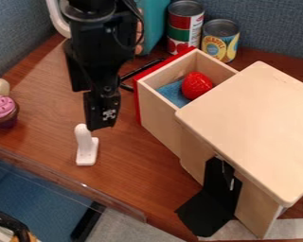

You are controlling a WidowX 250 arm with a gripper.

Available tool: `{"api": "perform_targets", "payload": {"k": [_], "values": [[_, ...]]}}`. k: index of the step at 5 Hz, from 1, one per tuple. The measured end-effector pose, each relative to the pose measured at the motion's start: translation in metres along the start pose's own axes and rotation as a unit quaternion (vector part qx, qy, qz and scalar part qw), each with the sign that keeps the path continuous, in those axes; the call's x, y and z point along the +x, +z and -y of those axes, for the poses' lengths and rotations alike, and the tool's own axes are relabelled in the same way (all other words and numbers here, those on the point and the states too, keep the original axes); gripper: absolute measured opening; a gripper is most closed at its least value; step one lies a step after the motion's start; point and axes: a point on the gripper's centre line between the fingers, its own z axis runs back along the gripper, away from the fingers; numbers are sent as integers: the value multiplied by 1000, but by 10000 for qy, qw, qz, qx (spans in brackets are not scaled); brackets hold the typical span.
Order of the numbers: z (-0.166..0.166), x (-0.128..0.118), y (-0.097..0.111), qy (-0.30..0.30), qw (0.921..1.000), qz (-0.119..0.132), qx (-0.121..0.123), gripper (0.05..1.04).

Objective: Close the drawer

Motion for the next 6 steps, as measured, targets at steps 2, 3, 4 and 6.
{"api": "perform_targets", "payload": {"k": [2, 3, 4, 6], "values": [[-28, -18, -14, -759, 9969, 129, 133, 1000], [-53, -31, -32, -1303, 9913, 160, 102, 1000], [-82, -31, -42, -2051, 9780, 324, 191, 1000], [-132, 13, -77, -4104, 9115, 285, 43, 1000]]}}
